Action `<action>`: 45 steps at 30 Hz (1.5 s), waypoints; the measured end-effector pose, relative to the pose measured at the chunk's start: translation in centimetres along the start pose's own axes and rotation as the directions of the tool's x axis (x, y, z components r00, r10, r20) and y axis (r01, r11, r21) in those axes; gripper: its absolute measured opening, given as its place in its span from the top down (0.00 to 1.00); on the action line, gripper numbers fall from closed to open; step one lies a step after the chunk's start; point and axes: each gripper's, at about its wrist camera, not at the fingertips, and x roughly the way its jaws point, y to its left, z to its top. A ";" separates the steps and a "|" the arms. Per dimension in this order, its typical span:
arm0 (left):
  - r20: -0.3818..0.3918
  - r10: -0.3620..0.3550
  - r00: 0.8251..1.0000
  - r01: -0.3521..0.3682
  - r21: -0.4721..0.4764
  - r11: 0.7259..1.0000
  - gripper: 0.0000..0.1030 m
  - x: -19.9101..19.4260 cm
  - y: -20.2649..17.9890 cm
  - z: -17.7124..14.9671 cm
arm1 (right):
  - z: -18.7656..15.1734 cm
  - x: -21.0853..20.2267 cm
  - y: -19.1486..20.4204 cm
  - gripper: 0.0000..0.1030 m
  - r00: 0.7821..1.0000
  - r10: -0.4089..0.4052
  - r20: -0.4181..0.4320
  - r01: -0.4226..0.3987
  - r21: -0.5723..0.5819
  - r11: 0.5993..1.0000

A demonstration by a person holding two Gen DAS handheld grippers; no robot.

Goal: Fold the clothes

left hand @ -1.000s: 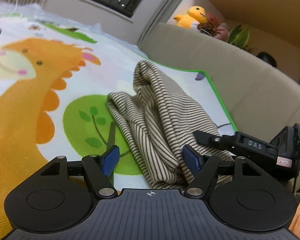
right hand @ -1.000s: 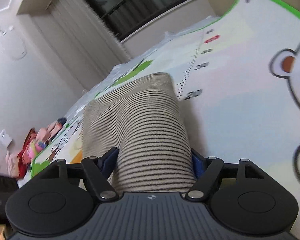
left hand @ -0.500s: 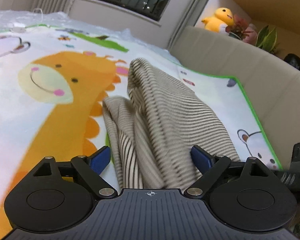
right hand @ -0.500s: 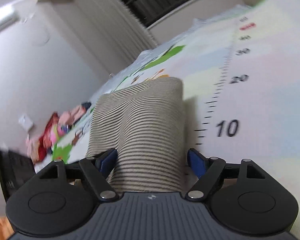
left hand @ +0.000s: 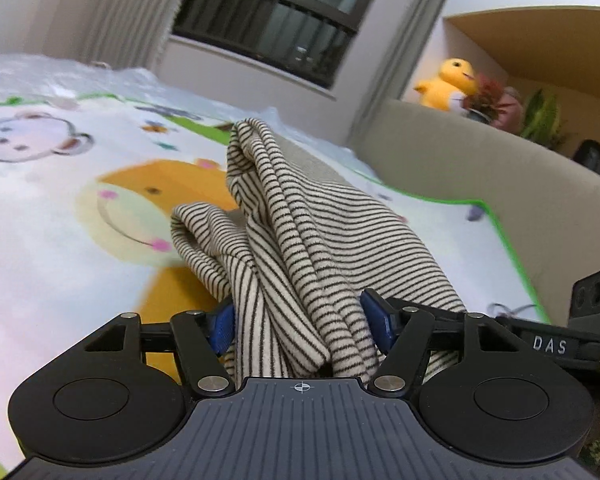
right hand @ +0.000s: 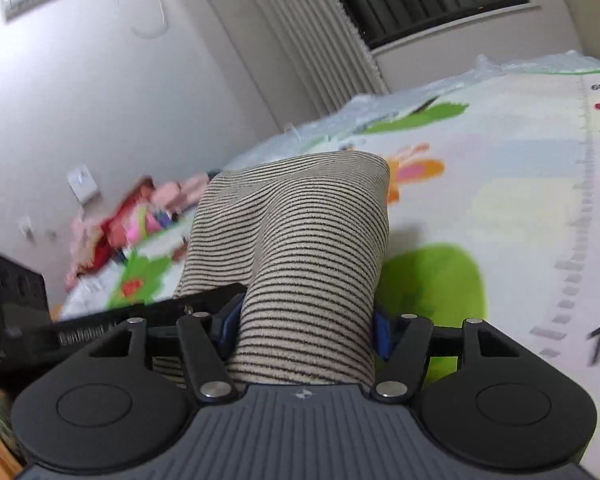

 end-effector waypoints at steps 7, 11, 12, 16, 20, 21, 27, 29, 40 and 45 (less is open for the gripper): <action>-0.031 0.011 0.999 -0.013 -0.072 0.997 0.23 1.2 2.7 -1.1 | -0.7 -0.9 -0.3 0.28 1.000 -0.009 0.010 0.009 0.031 0.999; -0.029 -0.002 1.000 0.000 -0.081 0.997 0.22 1.0 2.8 -1.2 | -0.9 -1.7 -0.5 0.19 0.998 0.012 0.055 -0.013 0.027 1.000; -0.029 -0.006 1.000 0.004 -0.088 0.996 0.22 0.9 3.0 -1.2 | -0.8 -1.7 -0.6 0.18 0.998 0.017 0.067 -0.019 0.030 0.999; -0.032 -0.005 0.999 0.002 -0.086 0.996 0.22 0.7 3.0 -1.4 | -0.1 -2.7 -1.2 0.16 0.994 0.031 0.109 -0.041 0.092 0.995; -0.035 -0.009 0.999 0.005 -0.099 0.995 0.22 0.9 3.2 -1.3 | 2.1 -1.6 -3.1 0.22 0.991 -0.016 0.131 -0.009 0.189 0.982; -0.037 -0.013 0.999 0.009 -0.107 0.994 0.22 0.9 3.3 -1.3 | 2.7 -0.8 -3.9 0.26 0.992 -0.023 0.121 -0.006 0.232 0.973; -0.034 -0.043 0.999 0.035 -0.205 0.978 0.25 0.8 5.0 -1.2 | 4.1 2.2 -3.9 0.45 0.993 0.088 0.075 -0.108 0.338 0.935; -0.037 -0.058 0.998 0.047 -0.239 0.970 0.25 0.9 5.7 -1.2 | 5.0 1.6 -0.9 0.45 0.993 0.089 0.076 -0.102 0.198 0.975; -0.041 -0.068 0.997 0.056 -0.254 0.966 0.25 1.1 6.2 -1.1 | 3.0 4.2 -2.1 0.39 0.997 -0.069 -0.015 0.071 0.184 0.980; -0.035 -0.072 0.997 0.061 -0.254 0.965 0.25 1.1 6.2 -1.2 | 1.6 1.3 -0.2 0.34 0.998 -0.066 0.023 0.065 0.053 0.996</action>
